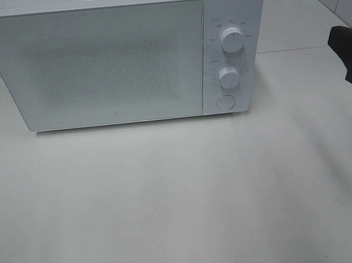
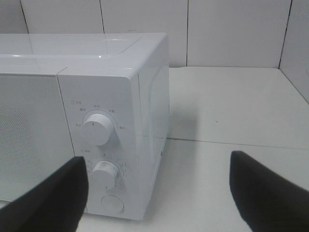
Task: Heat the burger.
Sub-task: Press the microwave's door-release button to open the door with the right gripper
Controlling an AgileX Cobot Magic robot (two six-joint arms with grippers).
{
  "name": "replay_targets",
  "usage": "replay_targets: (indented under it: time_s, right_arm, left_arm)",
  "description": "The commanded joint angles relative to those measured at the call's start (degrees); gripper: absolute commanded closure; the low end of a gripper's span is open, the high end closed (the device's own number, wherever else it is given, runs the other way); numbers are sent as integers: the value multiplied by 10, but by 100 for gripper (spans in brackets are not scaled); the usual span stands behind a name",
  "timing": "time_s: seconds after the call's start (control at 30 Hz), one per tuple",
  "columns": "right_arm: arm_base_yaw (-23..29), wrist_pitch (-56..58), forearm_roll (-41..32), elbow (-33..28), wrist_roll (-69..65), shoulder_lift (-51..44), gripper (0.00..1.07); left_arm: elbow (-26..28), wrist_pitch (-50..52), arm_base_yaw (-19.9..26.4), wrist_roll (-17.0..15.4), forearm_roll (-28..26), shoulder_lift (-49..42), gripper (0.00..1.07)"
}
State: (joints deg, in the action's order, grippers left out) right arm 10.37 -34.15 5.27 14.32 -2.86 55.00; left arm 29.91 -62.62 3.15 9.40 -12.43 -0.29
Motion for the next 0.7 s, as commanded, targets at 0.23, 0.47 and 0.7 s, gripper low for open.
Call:
replay_targets:
  time_s: [0.23,0.47,0.7]
  right_arm:
    - [-1,-177,-96,-21,81,143,31]
    - [-1,-244,-119,-23,83,227,31]
    - [31,-267,-160,-23,89,268,32]
  left_arm:
    - [-1,8,1,-5,-4,-11,9]
    - [-1,8,1,-5,-4,-11,9]
    - [-1,8,1,-5,-4,-11,9]
